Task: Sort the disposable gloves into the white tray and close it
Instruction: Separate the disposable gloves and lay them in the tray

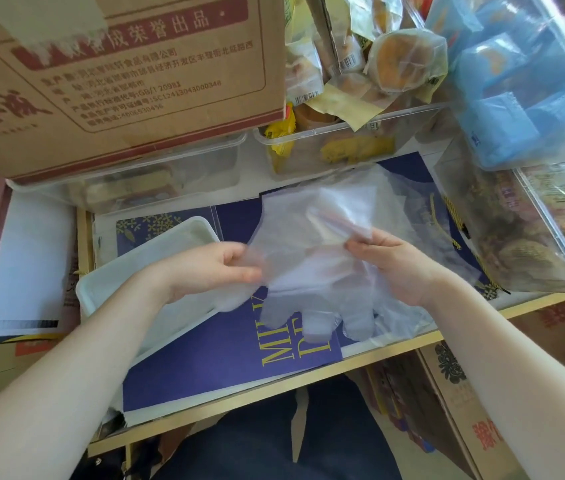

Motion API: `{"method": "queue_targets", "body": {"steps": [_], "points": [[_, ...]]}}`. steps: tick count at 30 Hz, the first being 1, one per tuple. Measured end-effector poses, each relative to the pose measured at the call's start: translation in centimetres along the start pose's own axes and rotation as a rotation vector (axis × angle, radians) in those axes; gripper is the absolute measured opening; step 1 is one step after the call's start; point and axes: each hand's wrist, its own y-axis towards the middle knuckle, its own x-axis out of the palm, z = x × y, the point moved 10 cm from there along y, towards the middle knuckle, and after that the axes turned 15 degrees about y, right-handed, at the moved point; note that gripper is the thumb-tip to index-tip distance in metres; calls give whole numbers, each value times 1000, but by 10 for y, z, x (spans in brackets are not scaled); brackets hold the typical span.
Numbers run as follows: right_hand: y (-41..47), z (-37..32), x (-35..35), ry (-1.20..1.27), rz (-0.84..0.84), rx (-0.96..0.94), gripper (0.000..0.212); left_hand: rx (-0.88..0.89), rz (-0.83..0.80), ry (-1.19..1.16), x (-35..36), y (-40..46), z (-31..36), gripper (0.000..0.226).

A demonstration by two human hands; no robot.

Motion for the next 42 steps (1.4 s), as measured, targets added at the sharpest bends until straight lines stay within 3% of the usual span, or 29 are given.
{"method": "queue_targets", "body": {"steps": [5, 8, 11, 14, 17, 21, 24, 28, 31, 35, 38, 42], "points": [[5, 28, -5, -67, 13, 22, 36, 21, 498, -132, -25, 10, 22, 22], [7, 34, -10, 49, 74, 42, 24, 43, 654, -52, -34, 4, 23, 21], [12, 21, -21, 65, 134, -89, 31, 77, 686, 73, -32, -2, 29, 20], [17, 16, -27, -21, 209, -160, 14, 70, 687, 111, -29, -3, 31, 18], [26, 19, -38, -100, 269, -207, 15, 44, 728, 118, -32, -2, 27, 14], [37, 11, -67, -443, 410, -246, 16, 32, 781, 129, -35, 1, 25, 13], [45, -17, -87, -829, 529, -335, 4, 9, 825, 169, -39, 1, 25, 15], [71, -52, -106, -1321, 565, -345, 46, -6, 833, 212, -44, 1, 26, 21], [94, -53, -120, -1537, 556, -172, 55, 21, 827, 244, -45, 1, 32, 20], [107, -60, -122, -1530, 515, -114, 35, 15, 829, 251, -47, 3, 31, 18], [100, -70, -111, -1444, 432, -343, 16, 0, 849, 249, -49, 4, 29, 18], [71, -96, -104, -1251, 438, -604, 18, -33, 910, 255, -58, -2, 25, 20]]}}
